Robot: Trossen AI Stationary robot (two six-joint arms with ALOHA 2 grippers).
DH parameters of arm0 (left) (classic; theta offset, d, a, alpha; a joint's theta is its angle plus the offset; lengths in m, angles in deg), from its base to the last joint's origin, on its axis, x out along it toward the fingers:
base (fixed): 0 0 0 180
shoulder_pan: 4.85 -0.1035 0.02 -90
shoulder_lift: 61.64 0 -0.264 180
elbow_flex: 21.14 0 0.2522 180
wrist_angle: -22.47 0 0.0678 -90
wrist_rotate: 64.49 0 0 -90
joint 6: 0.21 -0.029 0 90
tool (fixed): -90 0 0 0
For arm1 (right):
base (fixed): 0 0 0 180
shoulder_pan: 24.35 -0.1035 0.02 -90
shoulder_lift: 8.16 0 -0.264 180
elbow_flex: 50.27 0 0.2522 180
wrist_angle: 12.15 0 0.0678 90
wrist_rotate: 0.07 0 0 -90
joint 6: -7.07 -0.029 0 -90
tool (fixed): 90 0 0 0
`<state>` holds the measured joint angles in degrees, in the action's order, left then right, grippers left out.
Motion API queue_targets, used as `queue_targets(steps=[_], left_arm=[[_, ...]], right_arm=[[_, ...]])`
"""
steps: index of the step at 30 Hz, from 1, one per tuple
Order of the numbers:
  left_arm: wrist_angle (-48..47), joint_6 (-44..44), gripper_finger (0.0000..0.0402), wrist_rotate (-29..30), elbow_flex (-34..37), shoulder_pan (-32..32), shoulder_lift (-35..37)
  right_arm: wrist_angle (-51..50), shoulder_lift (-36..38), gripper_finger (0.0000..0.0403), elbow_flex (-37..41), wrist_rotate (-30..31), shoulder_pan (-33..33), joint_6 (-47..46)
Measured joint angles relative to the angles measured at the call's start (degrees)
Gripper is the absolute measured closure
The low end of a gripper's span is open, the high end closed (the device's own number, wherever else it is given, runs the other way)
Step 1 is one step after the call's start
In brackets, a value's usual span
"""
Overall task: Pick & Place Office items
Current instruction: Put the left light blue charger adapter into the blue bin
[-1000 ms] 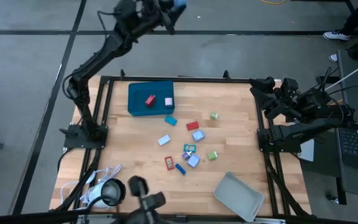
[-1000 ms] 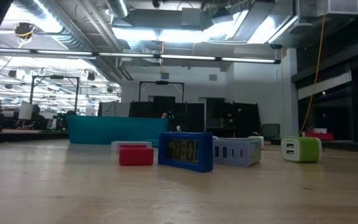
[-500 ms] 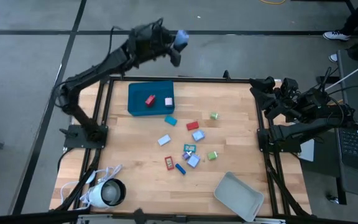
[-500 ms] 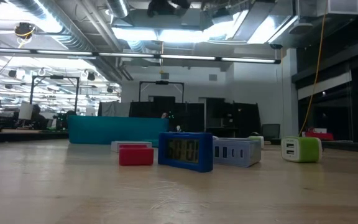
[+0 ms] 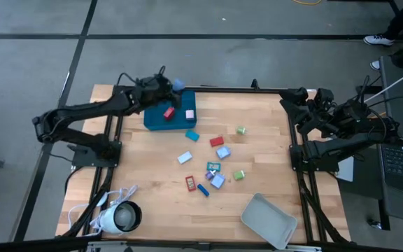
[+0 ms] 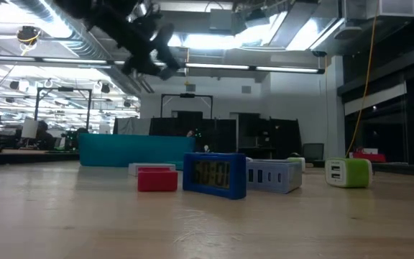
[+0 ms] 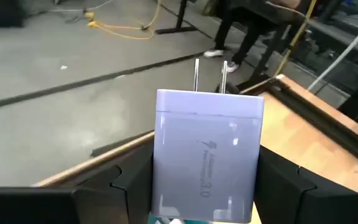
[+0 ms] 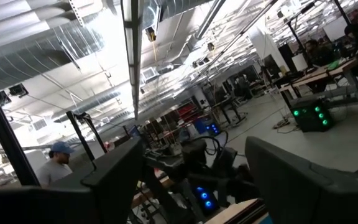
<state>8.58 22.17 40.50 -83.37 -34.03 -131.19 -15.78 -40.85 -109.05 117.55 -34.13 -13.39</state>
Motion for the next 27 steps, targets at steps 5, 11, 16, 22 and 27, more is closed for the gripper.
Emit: queue_targets(steps=[5,11,16,22,27], left_arm=[[-5.37,3.34,0.0197,-4.84,5.39,-2.85,0.23],[-18.39,2.96,0.0197,-8.55,6.67,-7.75,-1.21],[-22.64,2.11,0.0197,-8.81,6.46,-12.78,-1.04],[-28.0,1.29,0.0197,-10.35,6.5,-17.43,-1.06],[-31.01,-0.07,0.0197,-12.7,6.5,-18.6,-1.08]], right_arm=[[0.0,-0.06,0.0115,0.0,0.0,0.0,-0.12],[0.04,-0.62,0.0115,0.02,0.25,-0.02,-0.79],[-0.07,-1.28,0.0115,0.02,0.28,-0.02,-1.49],[0.02,-1.96,0.0115,0.02,0.23,-0.02,-1.6],[0.07,-2.01,0.0115,0.02,0.02,-0.02,-1.6]])
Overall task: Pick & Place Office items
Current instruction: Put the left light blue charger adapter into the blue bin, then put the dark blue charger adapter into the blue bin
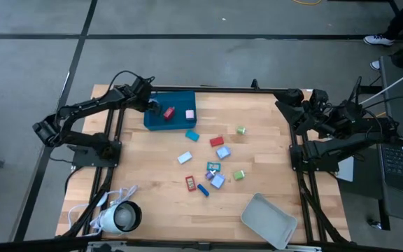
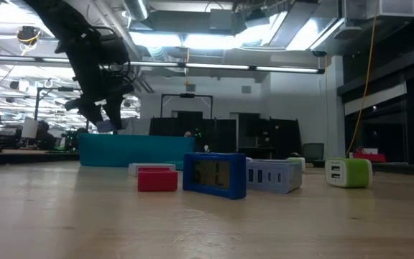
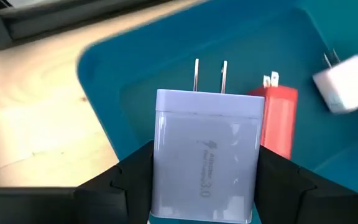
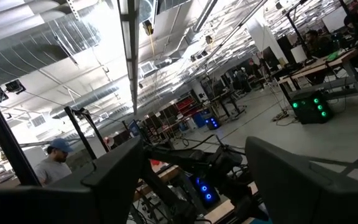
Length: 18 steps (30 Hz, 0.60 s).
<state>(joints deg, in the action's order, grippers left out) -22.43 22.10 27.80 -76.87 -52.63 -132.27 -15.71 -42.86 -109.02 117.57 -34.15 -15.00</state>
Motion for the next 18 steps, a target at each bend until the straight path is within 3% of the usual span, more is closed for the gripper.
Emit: queue_targets(steps=[7,13,18], left_arm=[[0.48,0.9,0.0189,-0.57,0.0,0.06,0.0],[1.25,1.18,0.0065,-0.71,0.0,0.04,0.0],[3.1,2.57,0.0048,-3.38,0.0,0.1,0.0]], right_arm=[[0.0,0.0,0.0115,0.0,-0.01,0.0,0.17],[0.0,0.0,0.0115,0.0,-0.01,0.0,0.15],[0.0,0.0,0.0115,0.0,-0.02,0.0,0.13]])
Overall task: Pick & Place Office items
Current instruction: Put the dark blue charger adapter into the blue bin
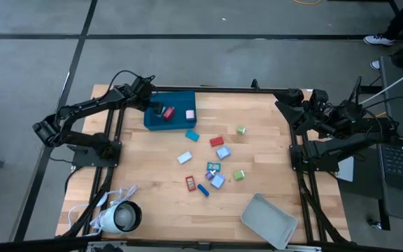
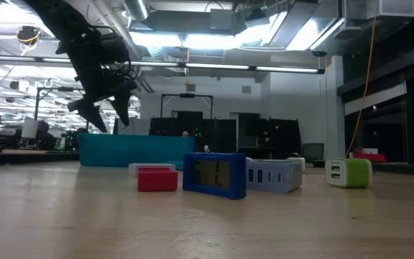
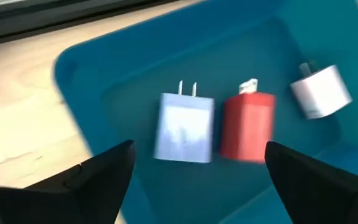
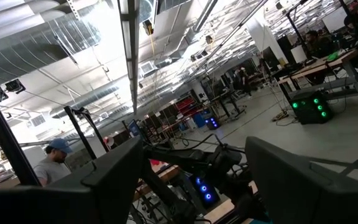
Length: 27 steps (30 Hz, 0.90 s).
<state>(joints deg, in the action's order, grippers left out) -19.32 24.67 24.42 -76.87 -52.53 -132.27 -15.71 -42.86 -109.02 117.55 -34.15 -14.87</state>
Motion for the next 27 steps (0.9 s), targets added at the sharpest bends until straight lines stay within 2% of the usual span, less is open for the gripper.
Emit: queue_targets(steps=[5,7,12,17,22,27], left_arm=[[14.62,0.92,0.0069,-13.61,-0.71,2.59,1.14],[15.33,-0.11,0.0081,-16.6,-3.61,5.39,1.0],[1.37,-9.98,0.011,-13.04,-12.96,16.5,-2.38],[-5.83,-10.28,0.0111,-12.51,-19.79,25.77,-9.46],[-7.56,-16.1,0.0107,-12.14,-25.97,33.81,-17.77],[-8.81,-19.9,0.0107,-12.43,-33.06,37.49,-25.88]], right_arm=[[0.0,0.0,0.0115,0.0,0.0,0.0,-0.02],[0.0,0.0,0.0115,0.0,0.0,0.0,-0.09],[0.02,0.0,0.0115,0.0,0.0,0.0,-0.11],[0.01,0.0,0.0115,0.0,0.32,0.04,0.48],[0.02,0.0,0.0114,0.0,0.48,0.03,0.02],[0.0,0.0,0.0114,0.0,0.46,0.02,-1.27]])
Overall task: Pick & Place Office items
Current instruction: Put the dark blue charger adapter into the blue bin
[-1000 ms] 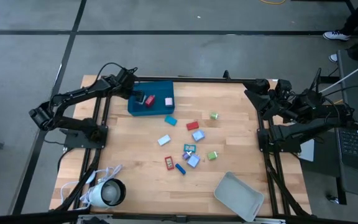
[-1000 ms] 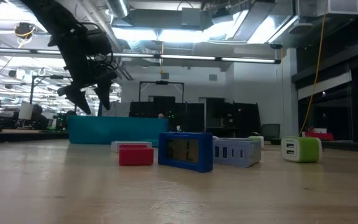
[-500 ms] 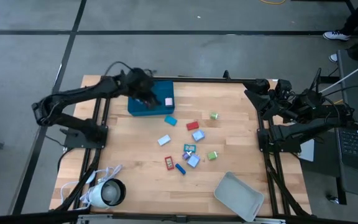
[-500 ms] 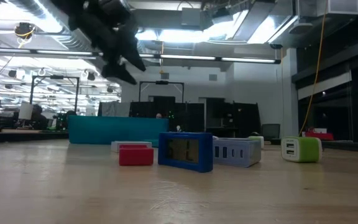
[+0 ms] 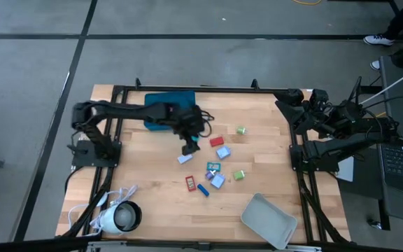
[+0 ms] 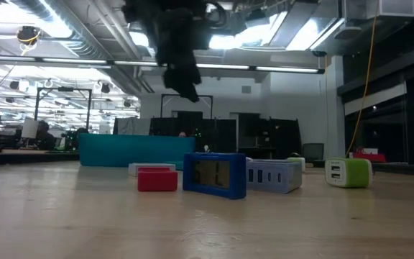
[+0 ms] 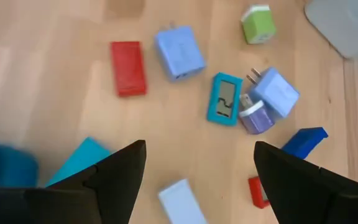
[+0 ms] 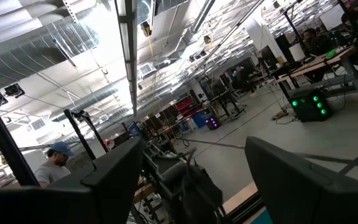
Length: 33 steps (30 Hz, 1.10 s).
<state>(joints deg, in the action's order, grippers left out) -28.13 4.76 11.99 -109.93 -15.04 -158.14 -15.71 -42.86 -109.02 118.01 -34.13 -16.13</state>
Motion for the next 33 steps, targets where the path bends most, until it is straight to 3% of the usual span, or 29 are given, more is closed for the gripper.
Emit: queue_targets(steps=[6,9,13,19,26,33], left_arm=[[-2.45,7.52,0.0107,2.62,-4.18,2.48,-8.62],[-2.02,17.16,0.0107,3.16,-4.81,4.01,-11.25],[-1.84,29.23,0.0107,4.46,-5.53,6.89,-13.01],[-0.44,42.03,0.0107,11.99,-7.95,12.21,-13.67],[-0.47,49.33,0.0107,14.42,-8.26,16.06,-16.73],[7.4,50.37,0.0107,14.22,-8.27,18.51,-18.98]], right_arm=[[0.0,0.0,0.0114,0.0,-0.43,-0.02,-0.91],[0.0,0.0,0.0114,0.0,-0.67,-0.02,-1.05],[0.0,0.0,0.0114,0.0,-2.63,-0.02,-0.82],[-0.02,0.0,0.0114,0.0,-5.23,-0.02,-0.33],[0.44,0.13,0.0114,0.0,-4.56,-0.02,-0.1],[4.04,0.27,0.0114,0.0,-2.43,-0.02,1.57]])
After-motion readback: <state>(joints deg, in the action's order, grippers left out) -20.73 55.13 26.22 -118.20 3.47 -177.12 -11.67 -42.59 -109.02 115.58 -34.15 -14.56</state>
